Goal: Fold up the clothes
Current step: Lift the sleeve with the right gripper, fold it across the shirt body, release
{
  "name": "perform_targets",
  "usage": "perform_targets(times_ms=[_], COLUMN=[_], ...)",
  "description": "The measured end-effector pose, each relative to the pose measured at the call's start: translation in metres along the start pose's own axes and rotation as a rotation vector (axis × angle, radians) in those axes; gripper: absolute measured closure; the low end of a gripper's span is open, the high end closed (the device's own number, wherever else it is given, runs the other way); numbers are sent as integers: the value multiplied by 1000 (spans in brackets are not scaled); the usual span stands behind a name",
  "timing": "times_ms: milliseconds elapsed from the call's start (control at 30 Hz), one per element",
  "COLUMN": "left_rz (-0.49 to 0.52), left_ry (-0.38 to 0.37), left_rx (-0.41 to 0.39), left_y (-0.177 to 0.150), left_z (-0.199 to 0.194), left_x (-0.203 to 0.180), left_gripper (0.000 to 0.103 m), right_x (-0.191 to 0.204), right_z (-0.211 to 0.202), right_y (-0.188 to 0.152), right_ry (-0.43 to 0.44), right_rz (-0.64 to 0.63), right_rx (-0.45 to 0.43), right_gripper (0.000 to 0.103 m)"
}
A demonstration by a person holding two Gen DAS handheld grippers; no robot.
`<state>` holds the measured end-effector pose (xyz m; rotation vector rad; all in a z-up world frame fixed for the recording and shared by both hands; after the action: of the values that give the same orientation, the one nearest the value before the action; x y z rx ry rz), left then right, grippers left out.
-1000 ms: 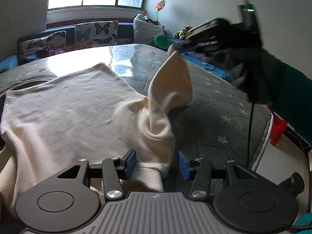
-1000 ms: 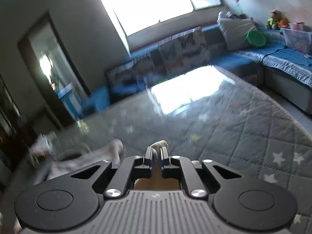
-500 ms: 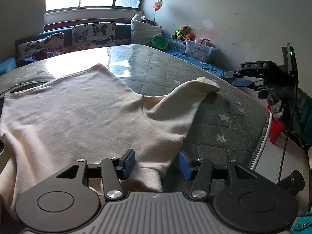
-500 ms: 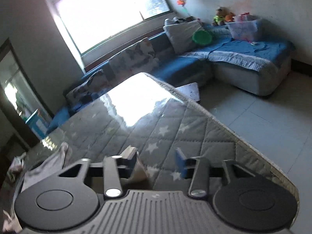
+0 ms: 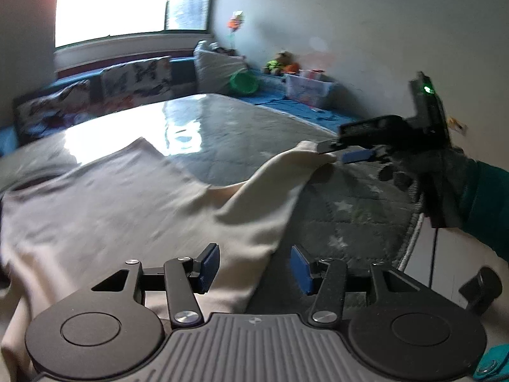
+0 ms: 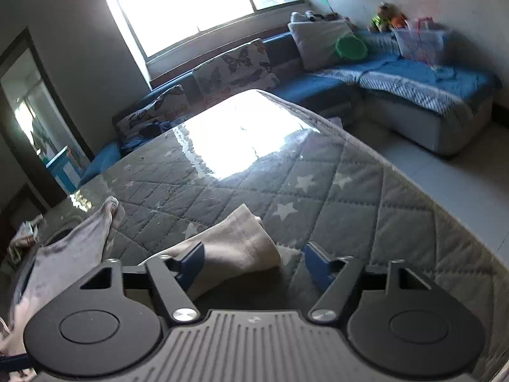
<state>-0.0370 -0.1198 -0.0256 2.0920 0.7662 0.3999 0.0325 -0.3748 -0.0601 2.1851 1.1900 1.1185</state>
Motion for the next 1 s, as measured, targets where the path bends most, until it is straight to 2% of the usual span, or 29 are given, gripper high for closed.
perform_targets(times_ms=[33, 100, 133, 200, 367, 400, 467, 533, 600, 700, 833, 900, 1000], left_rz=[17, 48, 69, 113, 158, 162, 169, 169, 168, 164, 165, 162, 154], left_ry=[-2, -3, -2, 6, 17, 18, 16, 16, 12, -15, -63, -75, -90], left_rx=[1, 11, 18, 33, 91, 95, 88, 86, 85, 82, 72, 76, 82], left_y=[3, 7, 9, 11, 11, 11, 12, 13, 13, 12, 11, 10, 8], left_z=[5, 15, 20, 30, 54, 57, 59, 61, 61, 58, 51, 51, 52], left_x=[-3, -9, -12, -17, -20, -20, -21, -20, -20, -19, -18, -16, -14], left_gripper=[60, 65, 66, 68, 69, 70, 79, 91, 96, 98, 98, 98, 97], right_x=[-1, -3, -4, -6, -10, -11, -14, -19, -24, -30, -39, -43, -46], right_z=[-1, -2, -2, -3, -8, -9, -9, -9, -8, -10, -24, -32, -36], right_y=[-1, -2, -3, -3, -7, -8, -8, -8, -9, -12, -10, -10, -17], right_ry=[4, 11, 15, 23, 45, 55, 69, 83, 92, 105, 102, 59, -28], right_rz=[8, 27, 43, 71, 120, 130, 157, 192, 225, 245, 251, 228, 189], right_rx=[-3, -9, -12, -15, -14, -11, -13, -14, -10, -7, -59, -79, -50], right_gripper=[39, 43, 44, 53, 60, 60, 61, 67, 80, 89, 90, 90, 86])
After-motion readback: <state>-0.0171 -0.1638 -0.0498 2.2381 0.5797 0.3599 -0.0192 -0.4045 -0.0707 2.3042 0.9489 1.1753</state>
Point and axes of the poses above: each gripper's, at about its wrist camera, not at the fingertips, and z roughly the way its jaws point, x to its left, y to its top, the point moved 6 cm from there along z, roughly the way its jaws point, and after that the axes turned 5 degrees about z, right-handed, at the moved point
